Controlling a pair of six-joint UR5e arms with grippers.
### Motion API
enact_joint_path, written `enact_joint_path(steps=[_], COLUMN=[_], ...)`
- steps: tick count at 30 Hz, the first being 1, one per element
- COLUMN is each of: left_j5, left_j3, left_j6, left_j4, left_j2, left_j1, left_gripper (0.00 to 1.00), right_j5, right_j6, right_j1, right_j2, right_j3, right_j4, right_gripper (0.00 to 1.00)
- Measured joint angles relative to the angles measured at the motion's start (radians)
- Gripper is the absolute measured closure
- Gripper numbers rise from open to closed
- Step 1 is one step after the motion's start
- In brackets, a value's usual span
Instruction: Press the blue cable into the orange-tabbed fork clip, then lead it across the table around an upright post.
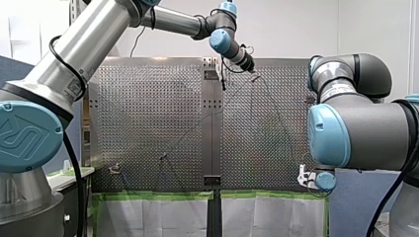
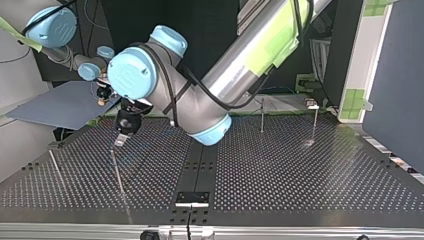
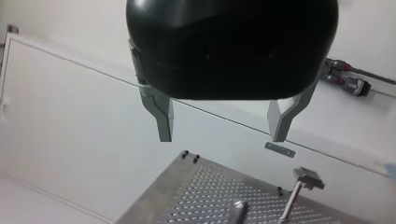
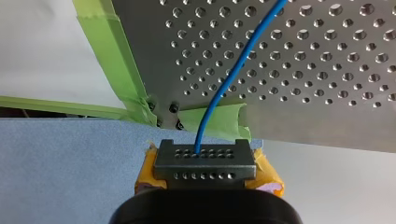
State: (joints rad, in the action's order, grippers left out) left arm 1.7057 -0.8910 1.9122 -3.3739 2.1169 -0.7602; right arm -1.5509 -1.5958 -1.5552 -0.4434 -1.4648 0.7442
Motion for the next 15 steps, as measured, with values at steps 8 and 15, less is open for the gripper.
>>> enact_joint_path(steps=[8,15], left_j5=[0.050,0.063], left_j3=[-0.001,-0.001], left_j6=[-0.085,-0.148], left_j4=[0.039,0.014], left_j2=[0.000,0.001], left_j1=[0.005,0.004], left_gripper=[0.01,0.01], right_j5=[0.001,0.000], right_j6=[-0.001,-0.003], right_j1=[-0.001,-0.001], right_j2=[0.000,0.000], right_j3=[0.000,0.000], right_j4=[0.000,0.001], right_gripper=[1.00,1.00])
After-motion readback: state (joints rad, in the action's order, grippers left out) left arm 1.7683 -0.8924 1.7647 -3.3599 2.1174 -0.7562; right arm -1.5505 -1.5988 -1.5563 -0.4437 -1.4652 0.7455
